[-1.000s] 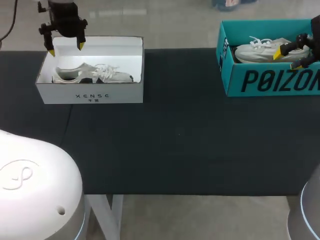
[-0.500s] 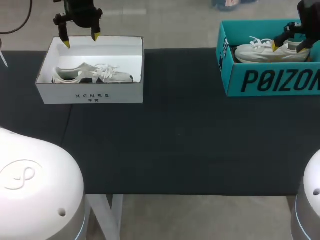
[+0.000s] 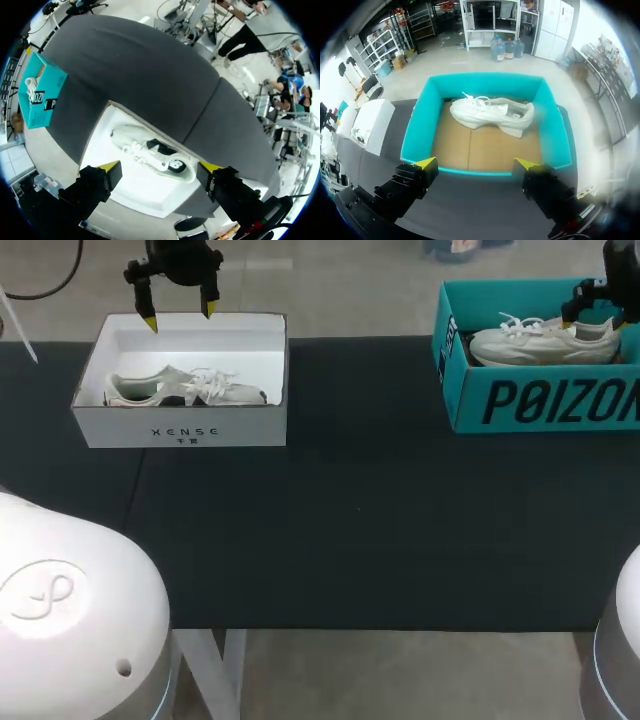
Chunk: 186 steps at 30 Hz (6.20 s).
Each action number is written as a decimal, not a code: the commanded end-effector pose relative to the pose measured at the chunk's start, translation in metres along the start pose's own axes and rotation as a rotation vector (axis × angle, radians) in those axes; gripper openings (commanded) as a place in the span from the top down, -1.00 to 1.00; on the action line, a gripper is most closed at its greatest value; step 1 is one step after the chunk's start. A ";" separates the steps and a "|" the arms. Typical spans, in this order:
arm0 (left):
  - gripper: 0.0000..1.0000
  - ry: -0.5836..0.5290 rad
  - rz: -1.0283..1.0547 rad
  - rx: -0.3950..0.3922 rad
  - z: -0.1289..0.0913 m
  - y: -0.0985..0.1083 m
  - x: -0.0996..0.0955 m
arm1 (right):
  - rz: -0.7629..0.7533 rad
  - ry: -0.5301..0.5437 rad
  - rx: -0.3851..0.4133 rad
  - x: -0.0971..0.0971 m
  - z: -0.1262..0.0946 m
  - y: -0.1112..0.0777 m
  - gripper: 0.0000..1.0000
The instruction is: Take the shoe out of the shoebox, open the shoe tongue, remove and reinsert the insole, then place the shoe into the shoebox
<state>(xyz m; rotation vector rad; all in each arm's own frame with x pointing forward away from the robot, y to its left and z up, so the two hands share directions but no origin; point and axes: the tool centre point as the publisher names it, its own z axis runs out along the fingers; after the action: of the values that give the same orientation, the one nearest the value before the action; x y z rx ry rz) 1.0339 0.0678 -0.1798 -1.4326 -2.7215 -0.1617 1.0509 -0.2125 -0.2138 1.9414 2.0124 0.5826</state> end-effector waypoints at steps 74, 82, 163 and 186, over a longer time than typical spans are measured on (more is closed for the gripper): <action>-1.00 0.105 -0.149 0.054 0.022 -0.026 0.001 | 0.280 -0.286 0.468 -0.163 0.206 0.046 1.00; -1.00 0.101 -0.144 0.065 0.025 -0.027 0.003 | 0.321 -0.275 0.404 -0.167 0.181 0.047 1.00; -1.00 -0.017 -0.104 0.144 0.056 -0.056 0.083 | 0.061 -0.418 0.116 0.085 -0.085 -0.089 1.00; -1.00 -0.018 -0.077 0.061 0.034 -0.051 0.096 | 0.237 -0.387 0.171 0.186 -0.051 -0.167 1.00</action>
<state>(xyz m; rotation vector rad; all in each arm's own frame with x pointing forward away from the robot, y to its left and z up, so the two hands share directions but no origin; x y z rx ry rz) 0.9379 0.1216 -0.2071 -1.3189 -2.7715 -0.0681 0.8712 -0.0359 -0.2289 2.2080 1.6591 0.0659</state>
